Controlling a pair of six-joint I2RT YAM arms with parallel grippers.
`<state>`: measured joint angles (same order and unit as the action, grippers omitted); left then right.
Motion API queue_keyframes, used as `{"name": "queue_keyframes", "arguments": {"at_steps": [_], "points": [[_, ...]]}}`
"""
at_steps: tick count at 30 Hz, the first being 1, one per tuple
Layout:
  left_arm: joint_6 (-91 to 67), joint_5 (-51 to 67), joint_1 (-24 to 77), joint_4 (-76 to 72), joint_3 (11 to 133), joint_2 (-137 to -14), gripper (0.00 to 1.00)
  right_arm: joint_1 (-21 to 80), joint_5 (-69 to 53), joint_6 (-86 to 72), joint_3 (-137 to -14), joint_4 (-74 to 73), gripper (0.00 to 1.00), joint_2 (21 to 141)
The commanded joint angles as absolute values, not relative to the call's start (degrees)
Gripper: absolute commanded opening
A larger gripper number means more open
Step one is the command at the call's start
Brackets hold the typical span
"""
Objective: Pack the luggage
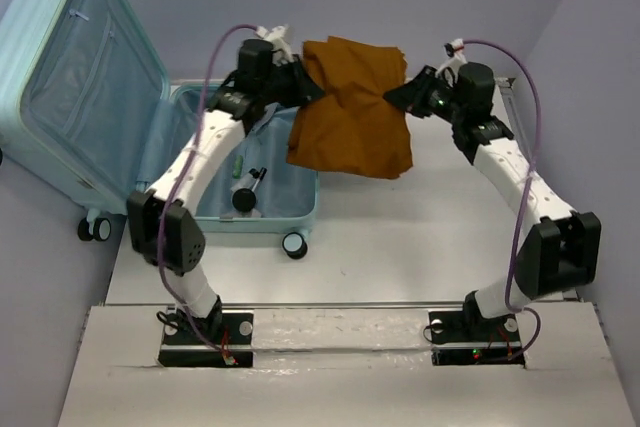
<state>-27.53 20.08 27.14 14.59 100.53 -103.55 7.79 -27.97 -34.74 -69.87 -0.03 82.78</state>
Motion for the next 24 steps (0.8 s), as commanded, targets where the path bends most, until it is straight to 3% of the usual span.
{"name": "queue_keyframes", "arguments": {"at_steps": [1,4,5,7,8,9,11,12,13,14,15,17,20,24], "points": [[-28.39,22.16,15.49,12.48,93.62,-89.58,0.06,17.65,-27.25,-40.42,-82.86,1.76,0.07,92.0],[-26.03,14.38,7.94,16.94,90.36,-85.53,0.06,24.41,-26.98,-43.41,-94.62,3.24,0.07,102.8],[-25.32,10.24,6.43,18.35,89.92,-83.69,0.14,25.83,-26.81,-44.11,-96.49,3.77,0.07,107.62],[-23.04,0.49,5.1,21.0,89.65,-80.88,0.47,28.64,-25.76,-45.61,-99.74,5.0,0.07,112.13],[-21.2,-10.0,5.1,22.48,89.47,-79.21,0.65,29.96,-24.97,-45.7,-101.5,5.18,0.07,114.32],[-20.66,-13.24,5.1,22.41,88.17,-74.75,0.88,32.41,-24.0,-45.53,-105.17,5.19,0.08,118.87],[-19.34,-20.37,5.18,21.97,85.71,-67.02,0.99,34.18,-24.69,-45.61,-111.4,5.19,0.32,123.46],[-19.25,-22.13,5.19,22.32,85.08,-64.54,0.99,34.89,-25.48,-45.79,-113.97,4.92,0.44,125.84],[-18.99,-24.24,5.19,23.37,84.47,-61.81,0.99,35.68,-26.18,-45.53,-116.95,1.79,0.65,130.56],[-18.81,-24.26,5.19,23.38,83.77,-59.26,0.99,35.68,-26.71,-45.01,-120.11,-1.03,0.65,132.78],[-18.81,-26.09,5.19,24.68,82.19,-54.02,0.98,36.21,-27.07,-43.43,-125.54,-4.01,0.78,134.72],[-18.81,-29.16,5.19,26.1,78.42,-46.02,0.96,36.21,-26.64,-42.02,-127.87,-8.34,0.84,137.02],[-18.46,-35.75,5.18,28.39,74.54,-39.57,0.92,36.74,-27.07,-39.47,-127.35,-8.44,0.85,135.7],[-15.74,-55.08,5.1,27.43,65.34,-27.55,0.91,36.74,-27.25,-35.52,-126.74,-10.45,0.86,131.15]]}}
